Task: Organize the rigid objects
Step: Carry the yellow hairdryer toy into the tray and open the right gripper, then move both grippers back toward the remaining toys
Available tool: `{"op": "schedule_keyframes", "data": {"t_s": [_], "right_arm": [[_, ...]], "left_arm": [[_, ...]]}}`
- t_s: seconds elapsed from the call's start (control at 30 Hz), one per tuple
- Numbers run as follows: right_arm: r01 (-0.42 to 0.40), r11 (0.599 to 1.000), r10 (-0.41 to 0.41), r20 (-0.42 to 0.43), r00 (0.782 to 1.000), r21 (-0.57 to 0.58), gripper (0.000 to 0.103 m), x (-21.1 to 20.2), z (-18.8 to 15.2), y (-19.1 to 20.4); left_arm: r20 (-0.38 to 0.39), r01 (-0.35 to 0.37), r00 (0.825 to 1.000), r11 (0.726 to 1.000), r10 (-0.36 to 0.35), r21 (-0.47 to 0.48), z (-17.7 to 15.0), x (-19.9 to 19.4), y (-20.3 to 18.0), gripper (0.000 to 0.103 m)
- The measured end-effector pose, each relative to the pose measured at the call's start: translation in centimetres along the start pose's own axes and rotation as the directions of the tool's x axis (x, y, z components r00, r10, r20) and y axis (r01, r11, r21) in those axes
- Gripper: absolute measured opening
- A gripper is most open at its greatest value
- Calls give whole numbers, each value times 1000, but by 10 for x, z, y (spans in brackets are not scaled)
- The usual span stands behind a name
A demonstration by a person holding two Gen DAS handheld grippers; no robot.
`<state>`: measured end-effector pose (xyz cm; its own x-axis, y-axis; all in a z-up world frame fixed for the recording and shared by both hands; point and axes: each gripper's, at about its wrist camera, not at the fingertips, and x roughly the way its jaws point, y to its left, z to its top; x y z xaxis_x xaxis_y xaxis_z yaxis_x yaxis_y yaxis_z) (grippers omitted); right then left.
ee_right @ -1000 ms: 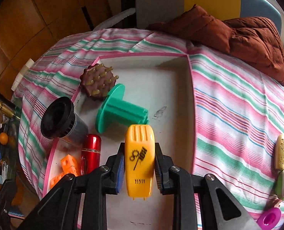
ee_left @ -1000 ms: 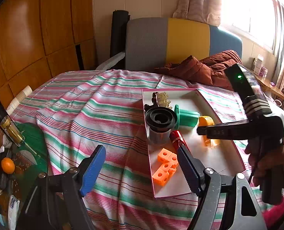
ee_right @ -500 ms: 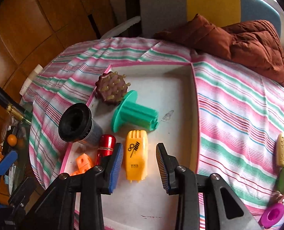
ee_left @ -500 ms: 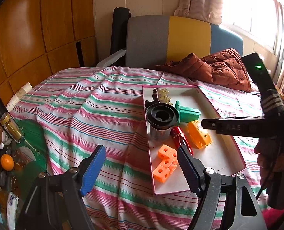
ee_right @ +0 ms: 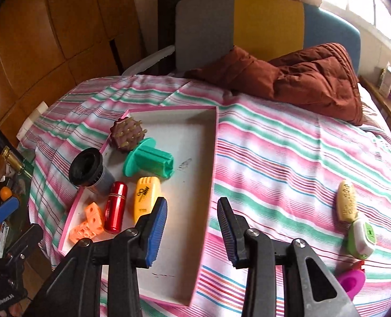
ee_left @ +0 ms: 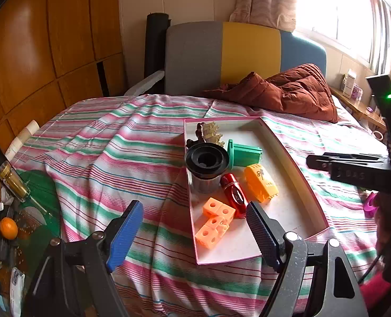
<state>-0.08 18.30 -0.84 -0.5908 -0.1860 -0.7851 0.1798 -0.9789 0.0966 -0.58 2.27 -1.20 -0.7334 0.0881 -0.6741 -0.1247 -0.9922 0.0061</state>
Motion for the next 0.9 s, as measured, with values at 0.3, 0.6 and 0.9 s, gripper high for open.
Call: {"op": "schedule_keyframes", "data": {"t_s": [0.3, 0.6, 0.9], "right_arm": [[102, 989, -106, 34, 994, 109, 41, -34, -7, -76], [258, 893, -284, 16, 959, 369, 41, -74, -36, -192], [177, 671, -300, 45, 953, 720, 43, -102, -88, -275]], "left_arm": [[3, 37, 999, 998, -37, 46, 4, -2, -19, 81], [-3, 151, 988, 980, -152, 130, 16, -2, -62, 81], [-108, 358, 934, 899, -342, 253, 19, 13, -145, 81]]}}
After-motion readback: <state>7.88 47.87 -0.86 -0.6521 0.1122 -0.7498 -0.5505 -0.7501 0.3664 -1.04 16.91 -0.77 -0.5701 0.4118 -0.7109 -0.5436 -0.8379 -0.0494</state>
